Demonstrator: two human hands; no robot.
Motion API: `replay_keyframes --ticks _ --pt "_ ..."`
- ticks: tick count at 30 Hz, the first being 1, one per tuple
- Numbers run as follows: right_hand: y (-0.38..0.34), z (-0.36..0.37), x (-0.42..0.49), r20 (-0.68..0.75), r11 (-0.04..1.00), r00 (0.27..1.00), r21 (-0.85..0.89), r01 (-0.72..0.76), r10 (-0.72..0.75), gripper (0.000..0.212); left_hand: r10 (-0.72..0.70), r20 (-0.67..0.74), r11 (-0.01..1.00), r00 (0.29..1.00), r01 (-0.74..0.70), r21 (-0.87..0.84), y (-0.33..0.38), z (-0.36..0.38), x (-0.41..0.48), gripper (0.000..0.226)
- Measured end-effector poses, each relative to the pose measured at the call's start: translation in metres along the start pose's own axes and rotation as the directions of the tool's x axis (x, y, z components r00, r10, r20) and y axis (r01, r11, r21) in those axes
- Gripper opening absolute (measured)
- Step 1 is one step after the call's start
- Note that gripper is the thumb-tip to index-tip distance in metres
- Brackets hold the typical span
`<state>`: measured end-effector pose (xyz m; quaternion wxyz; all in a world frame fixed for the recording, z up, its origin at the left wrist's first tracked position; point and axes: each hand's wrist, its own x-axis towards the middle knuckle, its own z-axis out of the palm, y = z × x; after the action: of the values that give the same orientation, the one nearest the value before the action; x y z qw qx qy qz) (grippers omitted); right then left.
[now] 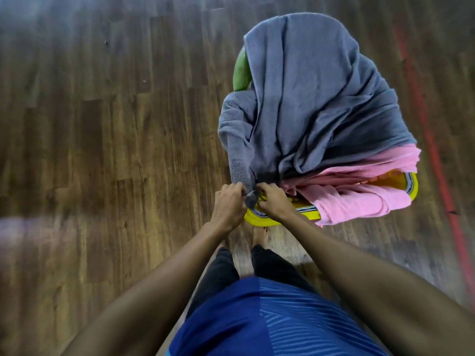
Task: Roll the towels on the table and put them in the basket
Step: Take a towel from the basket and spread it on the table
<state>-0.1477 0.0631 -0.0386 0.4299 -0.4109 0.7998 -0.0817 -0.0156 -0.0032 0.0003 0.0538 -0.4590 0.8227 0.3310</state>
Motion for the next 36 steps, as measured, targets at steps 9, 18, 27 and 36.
replay_keyframes --ticks 9,18,27,36 --pt "0.008 -0.010 -0.011 -0.032 0.998 0.997 0.023 0.066 -0.065 0.036 0.129 -0.038 0.917 0.991 -0.134 -0.376 0.000 -0.041 -0.014 0.009" --pt "-0.011 -0.016 -0.011 -0.257 0.969 0.950 0.120 0.214 -0.177 0.029 0.248 -0.107 0.896 0.963 -0.270 -0.352 0.010 -0.057 -0.012 0.011" --pt "-0.024 -0.040 -0.027 -0.374 0.925 0.908 0.243 0.294 -0.190 0.023 0.208 -0.081 0.947 0.975 -0.221 -0.234 -0.016 -0.063 -0.004 0.018" --pt "-0.052 -0.079 -0.049 -0.437 0.866 0.814 0.138 0.481 -0.382 0.016 0.296 -0.246 0.853 0.923 -0.371 -0.368 0.014 -0.064 -0.011 0.010"
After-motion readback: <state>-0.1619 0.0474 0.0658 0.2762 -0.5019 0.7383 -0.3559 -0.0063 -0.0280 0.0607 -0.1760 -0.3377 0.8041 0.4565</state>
